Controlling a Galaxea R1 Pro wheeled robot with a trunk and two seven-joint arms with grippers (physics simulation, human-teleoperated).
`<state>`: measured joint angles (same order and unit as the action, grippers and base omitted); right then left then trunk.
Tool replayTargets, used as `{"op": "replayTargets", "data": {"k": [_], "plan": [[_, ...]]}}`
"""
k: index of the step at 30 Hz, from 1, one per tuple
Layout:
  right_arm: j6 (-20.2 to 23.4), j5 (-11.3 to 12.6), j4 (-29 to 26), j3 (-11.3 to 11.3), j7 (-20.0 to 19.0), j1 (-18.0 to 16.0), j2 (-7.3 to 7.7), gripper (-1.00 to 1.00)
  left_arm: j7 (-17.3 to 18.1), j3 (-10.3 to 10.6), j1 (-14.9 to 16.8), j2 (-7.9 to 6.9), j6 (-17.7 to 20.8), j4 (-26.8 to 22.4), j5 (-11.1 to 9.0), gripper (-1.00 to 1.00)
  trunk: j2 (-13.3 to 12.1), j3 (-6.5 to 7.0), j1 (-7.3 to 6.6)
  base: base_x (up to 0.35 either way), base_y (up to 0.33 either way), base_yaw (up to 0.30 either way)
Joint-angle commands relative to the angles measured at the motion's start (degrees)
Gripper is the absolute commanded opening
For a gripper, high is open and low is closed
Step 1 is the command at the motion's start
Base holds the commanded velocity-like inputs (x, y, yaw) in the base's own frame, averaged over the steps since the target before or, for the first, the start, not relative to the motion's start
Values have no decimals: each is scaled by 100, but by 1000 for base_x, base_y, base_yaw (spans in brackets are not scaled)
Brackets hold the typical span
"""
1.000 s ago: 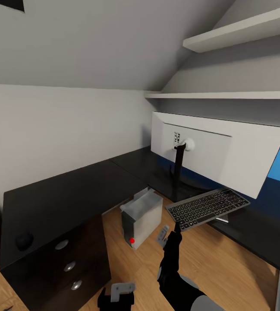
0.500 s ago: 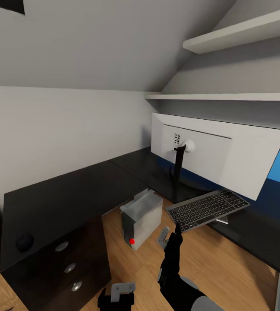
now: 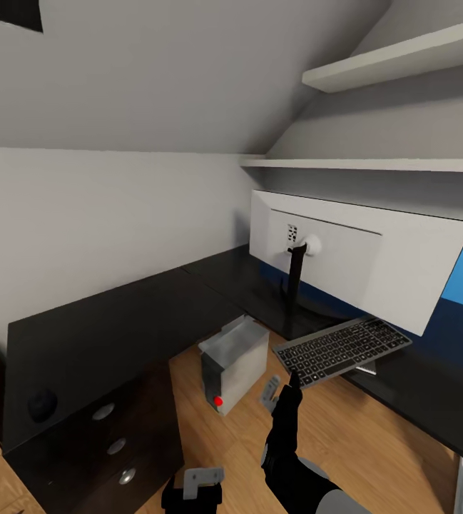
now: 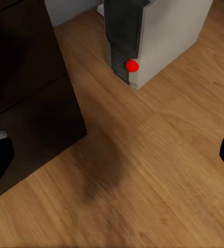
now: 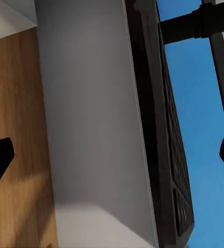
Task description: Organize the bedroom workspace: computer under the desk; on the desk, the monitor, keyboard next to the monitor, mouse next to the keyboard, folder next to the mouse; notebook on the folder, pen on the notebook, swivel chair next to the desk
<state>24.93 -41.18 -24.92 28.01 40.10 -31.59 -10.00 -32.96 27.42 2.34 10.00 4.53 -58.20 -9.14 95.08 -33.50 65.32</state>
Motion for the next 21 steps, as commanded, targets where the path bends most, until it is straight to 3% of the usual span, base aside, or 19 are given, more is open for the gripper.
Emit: {"op": "replayTargets", "data": {"k": [1, 9, 21], "plan": [[45, -30, 4, 13, 9, -5, 0, 100, -35, 9, 4, 0, 30, -7, -15, 100, 3, -6, 0, 0, 0, 0], [47, -22, 4, 5, 7, -5, 51, 100, -52, 9, 4, 0, 25, -7, -11, 100, -238, 102, -132, 0, 0, 0], [47, -14, 4, -39, -3, -5, 140, 100, -61, 6, 4, 0, 22, -7, -11, 100, -238, 102, -132, 0, 0, 0]]}}
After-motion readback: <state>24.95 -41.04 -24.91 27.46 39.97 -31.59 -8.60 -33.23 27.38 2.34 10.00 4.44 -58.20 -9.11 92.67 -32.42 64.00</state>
